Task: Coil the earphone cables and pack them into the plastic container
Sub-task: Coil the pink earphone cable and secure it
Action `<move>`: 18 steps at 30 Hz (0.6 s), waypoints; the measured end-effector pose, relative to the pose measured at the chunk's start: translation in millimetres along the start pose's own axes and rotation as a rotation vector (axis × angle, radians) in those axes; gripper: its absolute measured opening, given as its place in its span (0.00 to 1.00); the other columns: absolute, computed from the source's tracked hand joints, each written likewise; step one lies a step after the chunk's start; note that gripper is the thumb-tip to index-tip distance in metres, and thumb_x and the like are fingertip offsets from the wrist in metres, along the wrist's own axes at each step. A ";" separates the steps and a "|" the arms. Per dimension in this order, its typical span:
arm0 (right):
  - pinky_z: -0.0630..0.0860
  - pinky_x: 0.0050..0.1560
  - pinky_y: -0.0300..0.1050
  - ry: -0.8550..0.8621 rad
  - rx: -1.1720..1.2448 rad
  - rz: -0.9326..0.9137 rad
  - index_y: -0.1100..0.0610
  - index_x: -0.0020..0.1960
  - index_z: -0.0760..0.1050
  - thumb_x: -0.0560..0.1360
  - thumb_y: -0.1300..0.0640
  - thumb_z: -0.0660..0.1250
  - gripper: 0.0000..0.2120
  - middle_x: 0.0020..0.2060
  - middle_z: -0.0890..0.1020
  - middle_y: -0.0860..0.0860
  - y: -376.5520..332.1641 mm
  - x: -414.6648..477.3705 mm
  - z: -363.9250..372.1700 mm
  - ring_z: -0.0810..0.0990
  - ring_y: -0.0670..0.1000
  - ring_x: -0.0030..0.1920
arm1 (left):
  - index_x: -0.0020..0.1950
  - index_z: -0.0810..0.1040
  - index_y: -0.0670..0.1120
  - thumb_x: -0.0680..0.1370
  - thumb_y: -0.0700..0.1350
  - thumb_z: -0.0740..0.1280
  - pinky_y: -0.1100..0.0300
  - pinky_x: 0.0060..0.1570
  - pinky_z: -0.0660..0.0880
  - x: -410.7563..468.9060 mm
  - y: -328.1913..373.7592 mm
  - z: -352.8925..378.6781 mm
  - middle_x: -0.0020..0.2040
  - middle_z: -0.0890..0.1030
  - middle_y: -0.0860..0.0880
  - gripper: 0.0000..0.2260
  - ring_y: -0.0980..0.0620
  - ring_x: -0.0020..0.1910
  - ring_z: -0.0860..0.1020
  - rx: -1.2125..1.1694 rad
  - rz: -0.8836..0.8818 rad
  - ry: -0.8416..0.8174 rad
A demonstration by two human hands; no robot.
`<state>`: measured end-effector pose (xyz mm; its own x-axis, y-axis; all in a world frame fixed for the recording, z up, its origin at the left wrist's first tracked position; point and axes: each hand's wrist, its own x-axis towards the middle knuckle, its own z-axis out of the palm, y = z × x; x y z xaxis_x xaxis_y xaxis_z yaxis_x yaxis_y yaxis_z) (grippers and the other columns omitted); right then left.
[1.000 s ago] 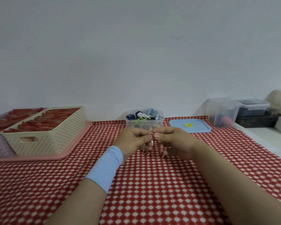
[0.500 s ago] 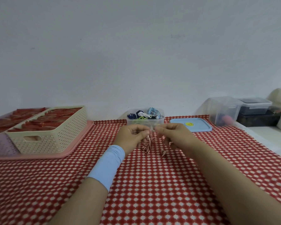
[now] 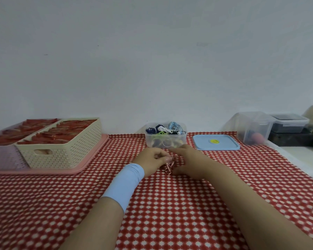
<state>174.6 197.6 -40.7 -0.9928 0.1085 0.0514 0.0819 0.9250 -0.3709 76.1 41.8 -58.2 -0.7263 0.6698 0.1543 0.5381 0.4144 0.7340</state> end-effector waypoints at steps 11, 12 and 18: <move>0.81 0.44 0.43 0.132 0.114 0.044 0.53 0.51 0.86 0.74 0.54 0.76 0.07 0.45 0.86 0.51 -6.2 33.2 -36.3 0.82 0.49 0.42 | 0.48 0.86 0.51 0.76 0.46 0.73 0.67 0.47 0.79 29.6 19.6 -25.2 0.45 0.85 0.57 0.03 0.57 0.43 0.83 -0.143 0.015 0.078; 0.80 0.43 0.42 0.173 0.141 0.041 0.53 0.50 0.87 0.74 0.54 0.76 0.06 0.44 0.86 0.51 -7.7 37.4 -46.4 0.82 0.48 0.40 | 0.48 0.86 0.52 0.75 0.47 0.73 0.64 0.50 0.79 38.2 24.4 -33.1 0.45 0.85 0.56 0.03 0.58 0.45 0.83 -0.162 0.026 0.103; 0.83 0.46 0.51 0.347 0.130 0.020 0.55 0.48 0.87 0.73 0.52 0.77 0.08 0.42 0.86 0.52 -11.0 82.2 -99.9 0.83 0.52 0.40 | 0.46 0.85 0.51 0.76 0.43 0.73 0.59 0.52 0.80 88.6 56.1 -73.0 0.46 0.85 0.50 0.03 0.52 0.48 0.84 -0.271 0.079 0.191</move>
<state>100.8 232.7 60.2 -0.9004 0.2637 0.3462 0.0669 0.8699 -0.4886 10.7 79.4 44.9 -0.7679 0.5551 0.3198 0.4809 0.1697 0.8602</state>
